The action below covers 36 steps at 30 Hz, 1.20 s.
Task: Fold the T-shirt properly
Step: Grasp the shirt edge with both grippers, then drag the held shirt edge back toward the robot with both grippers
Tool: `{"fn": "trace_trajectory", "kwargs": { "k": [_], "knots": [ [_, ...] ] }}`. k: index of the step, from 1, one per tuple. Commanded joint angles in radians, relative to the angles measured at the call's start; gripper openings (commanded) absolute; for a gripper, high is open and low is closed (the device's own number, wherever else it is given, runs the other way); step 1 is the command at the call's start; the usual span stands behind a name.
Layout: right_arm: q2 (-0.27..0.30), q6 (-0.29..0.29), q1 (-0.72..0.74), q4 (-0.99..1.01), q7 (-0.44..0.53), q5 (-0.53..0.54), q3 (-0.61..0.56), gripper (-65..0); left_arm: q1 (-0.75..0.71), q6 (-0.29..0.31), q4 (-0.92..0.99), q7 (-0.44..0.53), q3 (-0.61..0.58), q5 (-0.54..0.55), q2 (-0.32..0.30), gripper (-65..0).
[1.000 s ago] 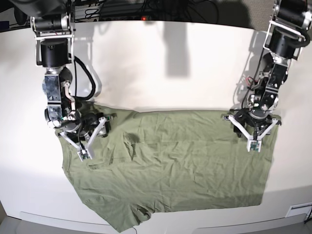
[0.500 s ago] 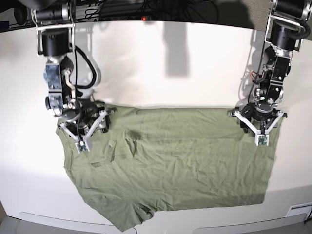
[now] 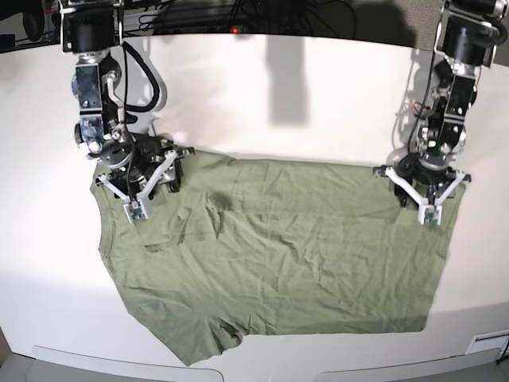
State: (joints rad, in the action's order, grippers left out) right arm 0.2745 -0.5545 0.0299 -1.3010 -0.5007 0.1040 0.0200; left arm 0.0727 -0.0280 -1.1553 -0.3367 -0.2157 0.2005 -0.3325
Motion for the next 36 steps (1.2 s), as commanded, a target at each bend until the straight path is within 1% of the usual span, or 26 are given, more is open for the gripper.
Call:
{"fn": "trace_trajectory", "kwargs": {
  "k": [1,5,11,12,14,16,20,25,30,33,36],
  "knots": [
    [0.009,-0.005,-0.013,-0.014,-0.039,-0.022,0.000,-32.1,-0.067,0.018,0.008,-0.210,-0.013,-0.018,0.000,-35.9],
    [0.008,-0.005,-0.058,-0.059,-0.043,-0.022,0.000,-32.1,-0.145,0.017,-0.098,-0.237,-0.013,-0.073,-0.003,-35.9],
    [0.011,-0.003,-0.133,-0.142,-0.057,-0.024,0.002,-32.1,-0.222,0.017,-0.220,-0.260,-0.013,-0.072,-0.003,-35.9],
    [0.014,-0.003,-0.145,-0.153,-0.064,-0.025,0.004,-32.1,-0.226,0.017,-0.229,-0.277,-0.013,-0.071,-0.003,-35.9],
    [0.023,-0.002,-0.171,-0.170,-0.064,-0.024,0.014,-32.1,-0.230,0.018,-0.233,-0.303,-0.013,-0.069,-0.003,-35.9],
    [0.029,-0.003,-0.201,-0.184,-0.065,-0.025,0.033,-32.1,-0.237,0.018,-0.233,-0.308,-0.013,-0.069,-0.003,-35.9],
    [0.045,-0.003,-0.256,-0.197,-0.054,-0.021,0.100,-32.1,-0.241,0.018,-0.233,-0.309,-0.013,-0.070,-0.003,-35.9],
    [0.080,-0.004,-0.293,-0.200,-0.058,-0.013,0.180,-32.1,-0.257,0.018,-0.234,-0.359,-0.013,-0.069,-0.003,-35.9],
    [0.111,-0.003,-0.314,-0.224,-0.063,-0.014,0.196,-32.1,-0.333,0.017,-0.234,-0.359,-0.013,-0.069,-0.003,-35.9],
    [0.120,-0.003,-0.313,-0.247,-0.070,-0.014,0.196,-32.1,-0.391,0.014,-0.246,-0.360,-0.013,-0.069,-0.003,-35.9],
    [0.119,-0.003,-0.314,-0.284,-0.089,-0.013,0.196,-32.1,-0.456,0.014,-0.301,-0.359,-0.013,-0.069,-0.003,-35.9]
  ]
}}
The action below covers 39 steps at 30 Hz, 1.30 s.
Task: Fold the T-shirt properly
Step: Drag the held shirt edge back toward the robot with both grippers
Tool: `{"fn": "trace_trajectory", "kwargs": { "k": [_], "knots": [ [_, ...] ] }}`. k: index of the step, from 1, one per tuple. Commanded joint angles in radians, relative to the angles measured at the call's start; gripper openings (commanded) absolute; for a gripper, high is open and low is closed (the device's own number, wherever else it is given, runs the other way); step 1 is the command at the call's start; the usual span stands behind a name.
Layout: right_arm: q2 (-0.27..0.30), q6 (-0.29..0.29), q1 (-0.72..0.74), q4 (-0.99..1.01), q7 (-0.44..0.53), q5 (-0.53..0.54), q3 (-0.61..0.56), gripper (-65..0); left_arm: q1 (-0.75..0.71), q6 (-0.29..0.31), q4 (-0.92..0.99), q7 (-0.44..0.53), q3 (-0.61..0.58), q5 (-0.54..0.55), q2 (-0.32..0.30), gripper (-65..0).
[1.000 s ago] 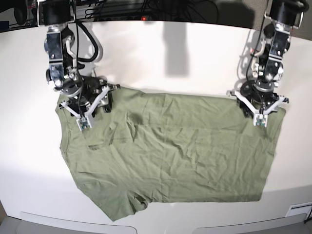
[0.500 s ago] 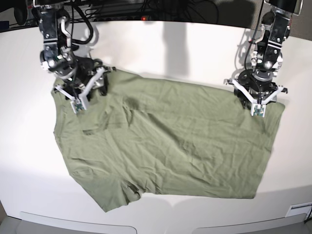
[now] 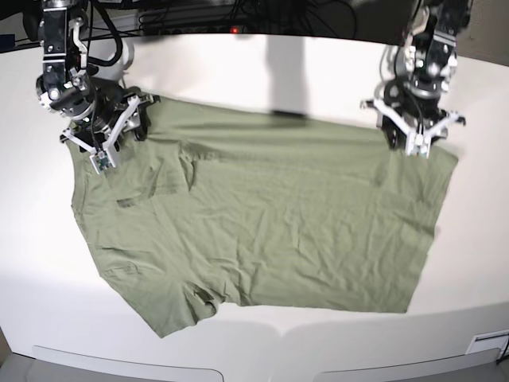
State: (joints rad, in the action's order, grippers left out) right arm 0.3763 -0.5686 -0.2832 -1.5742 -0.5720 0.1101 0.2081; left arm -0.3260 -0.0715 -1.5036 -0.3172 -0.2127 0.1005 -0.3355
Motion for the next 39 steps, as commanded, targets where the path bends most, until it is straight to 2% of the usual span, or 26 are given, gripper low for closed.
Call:
{"fn": "trace_trajectory", "kwargs": {
  "k": [1,5,11,22,39],
  "knots": [
    [0.017,0.011,-0.001,-0.025,-0.021,-0.019,0.008,-32.1,-0.079,0.057,0.021,-0.379,-0.016,0.031,0.001,-35.9],
    [0.017,0.011,-0.008,-0.084,-0.060,0.002,0.008,-32.1,-0.165,0.003,-0.100,-0.383,-0.016,0.030,0.000,-35.9],
    [0.017,0.011,-0.064,-0.113,-0.064,0.016,0.008,-32.1,-0.262,0.000,-0.219,-0.386,-0.016,0.013,0.006,-35.9],
    [0.017,0.011,-0.121,-0.113,-0.067,0.025,0.009,-32.1,-0.342,-0.011,-0.231,-0.369,-0.016,-0.049,0.025,-35.9],
    [0.017,0.011,-0.234,-0.113,-0.080,0.021,0.009,-32.1,-0.385,-0.011,-0.231,-0.374,-0.016,-0.048,0.025,-35.9]
  ]
}}
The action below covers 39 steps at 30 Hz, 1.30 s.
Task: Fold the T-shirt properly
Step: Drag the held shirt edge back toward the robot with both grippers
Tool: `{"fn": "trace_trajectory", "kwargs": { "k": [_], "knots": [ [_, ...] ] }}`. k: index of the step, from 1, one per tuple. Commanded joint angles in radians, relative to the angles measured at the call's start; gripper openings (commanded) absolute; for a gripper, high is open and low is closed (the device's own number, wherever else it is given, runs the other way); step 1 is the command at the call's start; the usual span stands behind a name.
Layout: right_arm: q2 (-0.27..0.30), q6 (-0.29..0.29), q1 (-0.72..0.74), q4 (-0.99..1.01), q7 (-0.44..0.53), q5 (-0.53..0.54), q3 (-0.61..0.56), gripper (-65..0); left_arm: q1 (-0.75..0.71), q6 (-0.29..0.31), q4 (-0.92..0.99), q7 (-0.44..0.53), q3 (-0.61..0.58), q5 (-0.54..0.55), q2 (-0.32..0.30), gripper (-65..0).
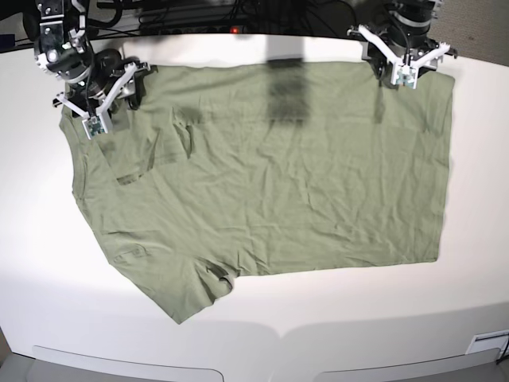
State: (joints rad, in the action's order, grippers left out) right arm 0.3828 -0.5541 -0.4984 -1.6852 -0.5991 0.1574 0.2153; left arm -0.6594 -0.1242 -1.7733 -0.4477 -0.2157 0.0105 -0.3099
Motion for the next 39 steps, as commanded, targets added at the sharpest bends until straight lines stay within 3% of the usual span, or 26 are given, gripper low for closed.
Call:
{"fn": "trace_trajectory", "kwargs": {
  "k": [1,10,22,28,39],
  "knots": [
    [0.011,-0.003,-0.027,-0.002,-0.054,-0.026,0.002,-32.1,-0.053,0.042,0.039,-0.243,-0.013,0.042,-0.001,-35.9],
    [0.011,-0.003,-0.087,-0.004,-0.054,-0.053,0.003,-32.1,-0.059,0.042,0.039,-0.263,-0.013,0.042,0.000,-35.9],
    [0.010,-0.003,-0.171,-0.028,-0.051,-0.048,0.094,-32.1,-0.105,0.042,0.039,-0.250,-0.013,0.042,0.000,-35.9],
    [0.011,0.036,-0.161,-0.042,-0.042,-0.045,0.143,-32.1,-0.105,0.042,0.039,-0.246,-0.013,0.042,-0.001,-35.9],
    [0.010,0.038,-0.161,-0.117,-0.037,-0.044,0.145,-32.1,-0.111,0.042,0.039,-0.299,-0.013,0.042,0.000,-35.9]
  ]
}}
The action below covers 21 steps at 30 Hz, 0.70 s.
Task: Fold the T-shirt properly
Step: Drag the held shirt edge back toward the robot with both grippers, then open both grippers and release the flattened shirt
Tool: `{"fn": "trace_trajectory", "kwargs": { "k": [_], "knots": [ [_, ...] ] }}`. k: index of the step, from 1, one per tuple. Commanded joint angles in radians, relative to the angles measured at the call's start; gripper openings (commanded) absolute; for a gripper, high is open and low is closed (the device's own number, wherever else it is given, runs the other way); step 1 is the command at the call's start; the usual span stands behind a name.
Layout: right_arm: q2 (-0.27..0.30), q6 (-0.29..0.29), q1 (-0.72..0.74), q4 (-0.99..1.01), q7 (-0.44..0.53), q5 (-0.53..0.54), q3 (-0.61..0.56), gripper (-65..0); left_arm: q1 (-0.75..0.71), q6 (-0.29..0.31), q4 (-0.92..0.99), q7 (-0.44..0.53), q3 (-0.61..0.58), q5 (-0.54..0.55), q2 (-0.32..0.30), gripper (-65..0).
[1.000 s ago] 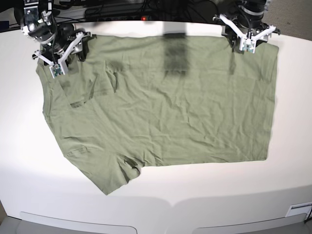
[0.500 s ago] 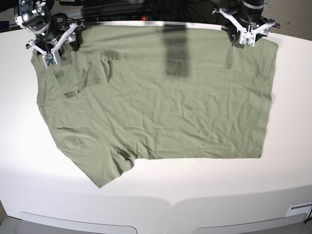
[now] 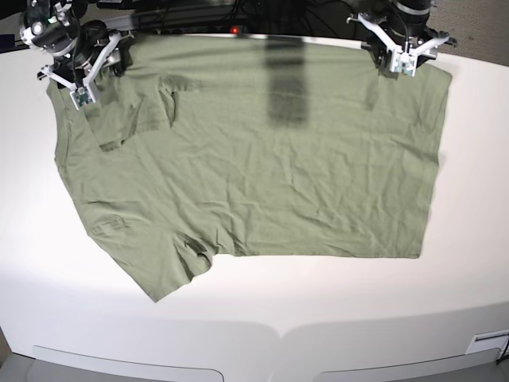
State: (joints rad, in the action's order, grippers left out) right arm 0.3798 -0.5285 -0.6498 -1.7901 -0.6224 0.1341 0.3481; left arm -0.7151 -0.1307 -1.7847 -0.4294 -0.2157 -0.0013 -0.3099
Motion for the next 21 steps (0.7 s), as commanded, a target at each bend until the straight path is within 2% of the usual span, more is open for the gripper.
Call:
{"fn": "trace_trajectory", "kwargs": {
  "k": [1,7,12,16,21],
  "knots": [
    [0.013,0.012,-0.010,-0.017,-0.014,-0.021,0.012,-32.1,-0.059,0.048,0.050,-0.318,-0.013,0.053,-0.001,-35.9],
    [0.013,0.013,-0.001,-0.018,-0.014,-0.021,0.012,-32.1,-0.072,0.048,0.032,-0.308,-0.013,0.053,-0.001,-35.9],
    [0.013,0.013,0.047,-0.018,-0.014,-0.014,0.012,-32.1,-0.071,0.048,-0.053,-0.303,-0.013,0.051,-0.001,-35.9],
    [0.013,0.012,0.077,-0.019,-0.028,0.043,0.012,-32.1,-0.071,0.047,-0.109,-0.301,-0.013,-0.010,-0.001,-35.9],
    [0.013,0.011,0.090,-0.022,-0.029,0.058,0.012,-32.1,-0.060,-0.002,-0.133,-0.266,-0.013,-0.060,-0.001,-35.8]
  ]
}}
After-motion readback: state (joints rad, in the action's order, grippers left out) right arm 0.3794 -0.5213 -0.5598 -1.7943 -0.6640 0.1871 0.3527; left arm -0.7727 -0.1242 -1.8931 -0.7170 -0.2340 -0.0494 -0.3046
